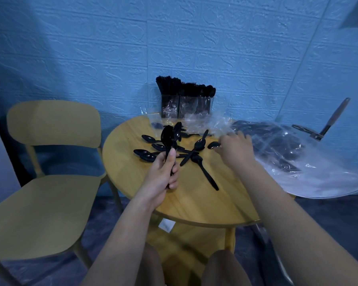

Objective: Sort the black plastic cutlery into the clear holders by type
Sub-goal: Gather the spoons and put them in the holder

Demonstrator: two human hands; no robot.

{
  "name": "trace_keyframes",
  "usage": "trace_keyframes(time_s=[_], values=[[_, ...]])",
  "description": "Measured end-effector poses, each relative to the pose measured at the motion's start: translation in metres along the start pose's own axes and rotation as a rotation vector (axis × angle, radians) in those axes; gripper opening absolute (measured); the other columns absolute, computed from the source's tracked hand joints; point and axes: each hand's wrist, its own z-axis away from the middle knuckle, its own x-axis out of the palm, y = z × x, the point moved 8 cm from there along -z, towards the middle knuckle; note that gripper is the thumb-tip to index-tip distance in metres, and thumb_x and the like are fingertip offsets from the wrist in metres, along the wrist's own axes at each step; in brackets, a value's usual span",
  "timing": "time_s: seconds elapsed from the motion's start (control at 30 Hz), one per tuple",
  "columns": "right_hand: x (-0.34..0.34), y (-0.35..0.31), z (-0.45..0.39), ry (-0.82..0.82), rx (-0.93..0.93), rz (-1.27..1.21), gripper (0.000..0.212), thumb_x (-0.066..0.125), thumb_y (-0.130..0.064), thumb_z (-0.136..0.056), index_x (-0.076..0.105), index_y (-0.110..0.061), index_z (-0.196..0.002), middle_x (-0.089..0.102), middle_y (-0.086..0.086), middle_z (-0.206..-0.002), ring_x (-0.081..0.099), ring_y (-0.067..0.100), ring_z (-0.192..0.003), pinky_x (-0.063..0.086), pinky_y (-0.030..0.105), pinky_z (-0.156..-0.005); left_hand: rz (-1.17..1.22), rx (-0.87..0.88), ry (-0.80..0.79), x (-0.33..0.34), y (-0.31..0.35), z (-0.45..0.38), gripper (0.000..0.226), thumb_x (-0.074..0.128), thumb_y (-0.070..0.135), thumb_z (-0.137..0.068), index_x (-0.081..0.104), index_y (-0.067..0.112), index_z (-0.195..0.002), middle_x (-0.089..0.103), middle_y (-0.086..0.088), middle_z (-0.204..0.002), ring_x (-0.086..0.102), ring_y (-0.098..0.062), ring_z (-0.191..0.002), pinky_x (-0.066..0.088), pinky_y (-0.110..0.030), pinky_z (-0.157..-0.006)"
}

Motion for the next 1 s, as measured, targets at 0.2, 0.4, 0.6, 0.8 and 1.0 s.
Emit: trace_keyframes(time_s=[0.2, 0.4, 0.6, 0.8, 1.0], values=[[0.032, 0.023, -0.001, -0.202, 0.02, 0.34, 0.012, 0.046, -0.011, -0.091, 0.054, -0.017, -0.096, 0.057, -0.001, -0.093, 0.047, 0.025, -0.12, 0.003, 0.052, -0.116, -0.007, 0.011, -0.022, 0.002, 0.001, 0.0, 0.036, 0.05, 0.042, -0.089, 0.049, 0.011, -0.108, 0.038, 0.003, -0.063, 0.03, -0.006, -0.045, 0.031, -0.017, -0.04], [0.034, 0.004, 0.008, -0.142, -0.084, 0.145, 0.027, 0.038, -0.009, -0.094, 0.061, -0.014, -0.107, 0.066, 0.004, -0.098, 0.058, 0.023, -0.104, 0.019, 0.041, -0.114, -0.02, 0.014, -0.027, 0.002, 0.001, 0.0, 0.035, 0.048, 0.04, -0.091, 0.049, 0.011, -0.109, 0.039, 0.004, -0.063, 0.031, -0.006, -0.045, 0.032, -0.017, -0.04], [0.03, -0.015, 0.013, -0.086, -0.137, -0.287, 0.033, 0.044, -0.021, -0.097, 0.057, -0.019, -0.127, 0.063, 0.007, -0.117, 0.059, 0.026, -0.099, 0.051, 0.035, -0.077, -0.017, 0.016, -0.027, 0.001, 0.001, 0.0, 0.035, 0.048, 0.04, -0.091, 0.048, 0.011, -0.11, 0.039, 0.005, -0.062, 0.031, -0.006, -0.044, 0.032, -0.018, -0.04], [0.037, 0.006, 0.003, -0.197, -0.046, -0.265, 0.045, 0.048, -0.029, -0.098, 0.041, -0.015, -0.141, 0.046, 0.009, -0.14, 0.049, 0.028, -0.122, 0.046, 0.039, -0.096, -0.015, 0.023, -0.025, 0.001, 0.001, 0.001, 0.038, 0.05, 0.042, -0.088, 0.049, 0.011, -0.11, 0.04, 0.004, -0.063, 0.032, -0.006, -0.045, 0.032, -0.018, -0.041], [0.041, 0.013, 0.006, -0.161, -0.008, -0.272, 0.033, 0.055, -0.015, -0.095, 0.058, -0.016, -0.128, 0.06, 0.01, -0.123, 0.059, 0.027, -0.107, 0.052, 0.04, -0.086, -0.035, 0.016, -0.036, 0.001, 0.002, 0.001, 0.037, 0.051, 0.042, -0.086, 0.054, 0.01, -0.104, 0.043, 0.005, -0.063, 0.03, -0.004, -0.044, 0.025, -0.015, -0.038]])
